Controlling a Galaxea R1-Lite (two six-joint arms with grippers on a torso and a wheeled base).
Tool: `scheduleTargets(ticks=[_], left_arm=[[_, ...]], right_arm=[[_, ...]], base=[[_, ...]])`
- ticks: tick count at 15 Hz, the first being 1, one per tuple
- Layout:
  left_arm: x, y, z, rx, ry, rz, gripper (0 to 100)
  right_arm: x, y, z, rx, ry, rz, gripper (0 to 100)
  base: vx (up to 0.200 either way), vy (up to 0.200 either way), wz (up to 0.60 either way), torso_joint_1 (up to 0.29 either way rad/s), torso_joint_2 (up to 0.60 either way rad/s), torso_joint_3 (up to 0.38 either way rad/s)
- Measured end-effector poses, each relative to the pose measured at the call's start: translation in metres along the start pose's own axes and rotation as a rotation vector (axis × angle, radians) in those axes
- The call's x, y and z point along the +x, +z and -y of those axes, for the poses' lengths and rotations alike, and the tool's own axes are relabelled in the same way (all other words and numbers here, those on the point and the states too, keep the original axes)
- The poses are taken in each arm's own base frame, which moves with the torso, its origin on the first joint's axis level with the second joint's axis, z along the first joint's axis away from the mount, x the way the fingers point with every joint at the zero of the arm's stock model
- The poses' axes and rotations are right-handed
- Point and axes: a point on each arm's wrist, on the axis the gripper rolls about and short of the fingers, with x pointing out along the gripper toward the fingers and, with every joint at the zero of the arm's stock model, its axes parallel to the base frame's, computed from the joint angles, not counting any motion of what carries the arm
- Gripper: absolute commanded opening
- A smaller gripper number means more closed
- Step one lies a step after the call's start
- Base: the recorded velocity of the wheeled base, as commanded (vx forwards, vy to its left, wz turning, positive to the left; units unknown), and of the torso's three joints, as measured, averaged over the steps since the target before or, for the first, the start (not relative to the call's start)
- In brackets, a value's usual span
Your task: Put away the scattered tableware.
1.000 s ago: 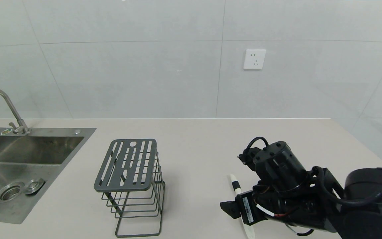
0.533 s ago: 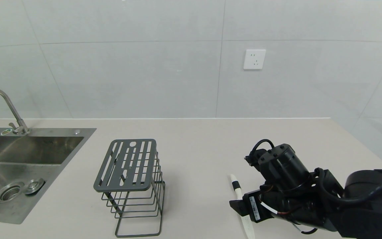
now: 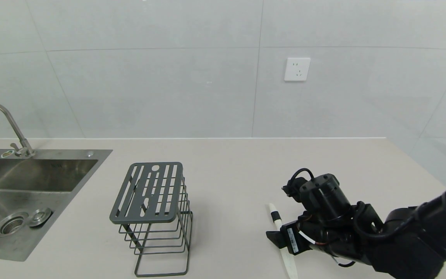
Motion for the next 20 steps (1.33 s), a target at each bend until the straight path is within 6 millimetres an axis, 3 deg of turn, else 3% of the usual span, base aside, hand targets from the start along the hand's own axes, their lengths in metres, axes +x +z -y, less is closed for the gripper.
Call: scheduleTargets(ticks=[9,16,17,20], left_arm=[[0.000,0.000,0.000,-0.003,0.001,0.000,100],[0.000,0.000,0.000,-0.003,0.001,0.000,100],[0.000,0.000,0.000,-0.003,0.001,0.000,100],[0.000,0.000,0.000,-0.003,0.001,0.000,100]], right_arm=[[0.039,-0.001,0.014,-0.078,-0.013,-0.016,100],[0.046,-0.007,0.005,-0.112,0.001,-0.037,100],[0.046,-0.008,0.004,-0.116,0.004,-0.040,0],[0.048,-0.012,0.002,-0.125,0.005,-0.057,0]], base=[[0.000,0.000,0.00,0.000,0.00,0.000],[0.000,0.000,0.00,0.000,0.00,0.000],[0.000,0.000,0.00,0.000,0.00,0.000],[0.000,0.000,0.00,0.000,0.00,0.000]])
